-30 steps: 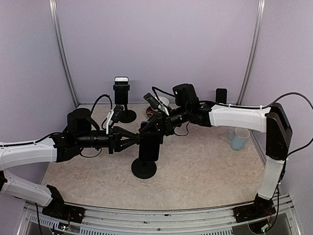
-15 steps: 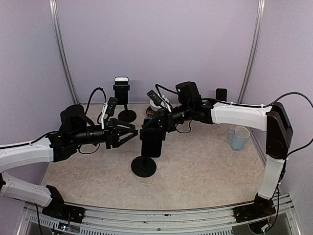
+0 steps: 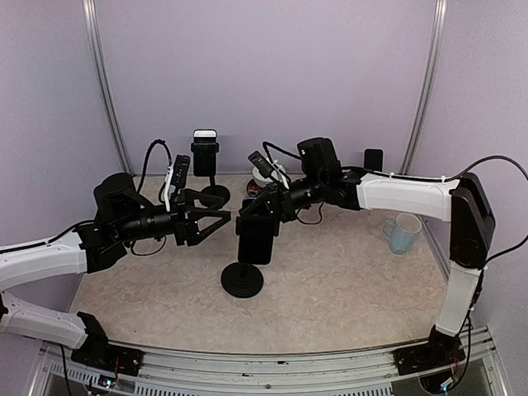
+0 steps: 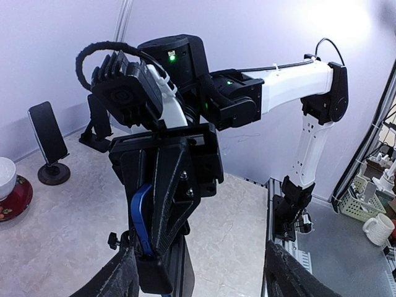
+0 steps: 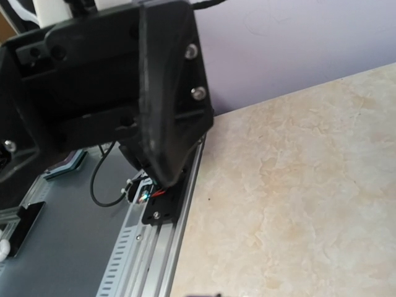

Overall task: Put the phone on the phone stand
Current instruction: Install the phone on the phone stand.

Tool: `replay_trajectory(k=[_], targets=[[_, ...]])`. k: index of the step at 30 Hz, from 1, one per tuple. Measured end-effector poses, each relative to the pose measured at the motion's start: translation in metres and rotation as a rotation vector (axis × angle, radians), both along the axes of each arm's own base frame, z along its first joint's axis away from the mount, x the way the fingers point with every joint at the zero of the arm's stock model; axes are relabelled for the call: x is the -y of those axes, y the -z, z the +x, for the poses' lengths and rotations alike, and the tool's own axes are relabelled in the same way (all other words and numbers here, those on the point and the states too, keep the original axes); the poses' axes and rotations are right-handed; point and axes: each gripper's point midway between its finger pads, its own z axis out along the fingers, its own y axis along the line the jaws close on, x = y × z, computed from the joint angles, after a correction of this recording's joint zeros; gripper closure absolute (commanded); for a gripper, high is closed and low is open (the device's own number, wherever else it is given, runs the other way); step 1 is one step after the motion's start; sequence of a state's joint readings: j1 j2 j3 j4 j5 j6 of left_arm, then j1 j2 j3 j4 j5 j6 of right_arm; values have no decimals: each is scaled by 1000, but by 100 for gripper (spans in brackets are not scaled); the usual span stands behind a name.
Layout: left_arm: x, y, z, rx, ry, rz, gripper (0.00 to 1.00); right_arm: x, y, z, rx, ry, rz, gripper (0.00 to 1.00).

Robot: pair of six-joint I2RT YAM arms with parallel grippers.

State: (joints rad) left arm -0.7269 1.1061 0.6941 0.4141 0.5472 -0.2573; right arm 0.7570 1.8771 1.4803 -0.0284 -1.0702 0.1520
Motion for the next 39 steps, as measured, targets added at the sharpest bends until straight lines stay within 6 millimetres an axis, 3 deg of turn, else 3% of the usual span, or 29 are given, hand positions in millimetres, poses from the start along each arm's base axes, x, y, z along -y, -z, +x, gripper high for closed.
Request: replay_trajectory(k=[12,39], targets=[[-14,-21,1,53,-65,-55,23,-12,-3,-5,10,62,-7,100],[-30,-17,9,45,-127,-77,21,-38,-1,-11,-8,103,-8,100]])
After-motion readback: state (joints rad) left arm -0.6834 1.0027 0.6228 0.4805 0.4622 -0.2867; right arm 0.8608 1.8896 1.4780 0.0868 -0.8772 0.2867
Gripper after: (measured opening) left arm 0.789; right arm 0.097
